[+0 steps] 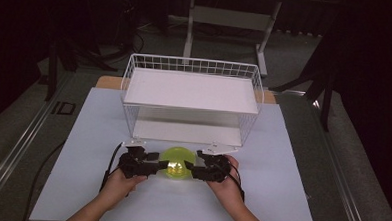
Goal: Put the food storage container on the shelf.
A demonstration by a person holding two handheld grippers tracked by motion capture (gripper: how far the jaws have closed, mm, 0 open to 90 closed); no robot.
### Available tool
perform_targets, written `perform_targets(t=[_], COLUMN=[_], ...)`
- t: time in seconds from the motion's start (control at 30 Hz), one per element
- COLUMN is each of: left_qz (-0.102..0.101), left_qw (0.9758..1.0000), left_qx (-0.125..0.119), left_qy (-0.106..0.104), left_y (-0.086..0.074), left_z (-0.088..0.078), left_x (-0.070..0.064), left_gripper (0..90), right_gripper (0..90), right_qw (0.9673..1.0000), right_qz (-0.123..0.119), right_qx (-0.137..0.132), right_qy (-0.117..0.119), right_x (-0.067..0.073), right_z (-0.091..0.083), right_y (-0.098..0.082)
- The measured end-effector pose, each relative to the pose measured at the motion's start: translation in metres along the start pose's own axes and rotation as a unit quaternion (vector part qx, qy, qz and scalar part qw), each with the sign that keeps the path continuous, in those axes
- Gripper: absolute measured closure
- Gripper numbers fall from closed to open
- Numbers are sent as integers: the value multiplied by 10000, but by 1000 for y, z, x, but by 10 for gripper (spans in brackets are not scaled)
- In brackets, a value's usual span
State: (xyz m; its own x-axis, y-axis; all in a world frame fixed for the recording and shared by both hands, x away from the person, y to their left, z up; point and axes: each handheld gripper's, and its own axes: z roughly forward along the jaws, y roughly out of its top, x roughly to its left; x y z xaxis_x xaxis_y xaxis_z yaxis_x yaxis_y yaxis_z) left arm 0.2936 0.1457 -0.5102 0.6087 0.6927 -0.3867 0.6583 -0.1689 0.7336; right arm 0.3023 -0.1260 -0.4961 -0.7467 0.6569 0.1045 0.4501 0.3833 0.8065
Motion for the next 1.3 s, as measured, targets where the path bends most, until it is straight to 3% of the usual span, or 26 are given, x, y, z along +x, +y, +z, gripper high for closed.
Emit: perform_targets(t=[0.17, 0.3, 0.47, 0.67, 0.73, 0.83, 1.1, 1.3], left_qz=[-177, -144, -44, 67, 44, -15, -86, 103], left_qw=[9997, 9998, 9998, 9996, 9995, 9994, 9995, 9998], left_qx=[41, 95, 177, 273, 287, 275, 282, 175], left_qy=[-167, -132, -110, -87, -118, -189, -145, 86], left_y=[-2, -2, -6, -12, -15, -18, -19, -17], left_z=[0, -1, -6, -11, -12, -13, -15, -20], left_x=[2, -1, -6, -14, -15, -18, -25, -37], left_gripper=[573, 587, 625, 665, 678, 702, 753, 812], right_gripper=[416, 447, 532, 601, 699, 723, 751, 804], right_qw=[9999, 9995, 9975, 9974, 9971, 9966, 9961, 9978], right_qz=[116, 269, 480, 366, 375, 387, 435, 292], right_qx=[62, 91, 87, 120, 94, 146, 272, 278], right_qy=[95, 165, 520, 610, 660, 714, 723, 531], right_x=[-2, -5, -8, 1, 2, 1, 6, 10], right_z=[4, 3, 0, -6, -10, -13, -20, -25], right_y=[0, -1, -1, 0, 0, -1, -5, -6])
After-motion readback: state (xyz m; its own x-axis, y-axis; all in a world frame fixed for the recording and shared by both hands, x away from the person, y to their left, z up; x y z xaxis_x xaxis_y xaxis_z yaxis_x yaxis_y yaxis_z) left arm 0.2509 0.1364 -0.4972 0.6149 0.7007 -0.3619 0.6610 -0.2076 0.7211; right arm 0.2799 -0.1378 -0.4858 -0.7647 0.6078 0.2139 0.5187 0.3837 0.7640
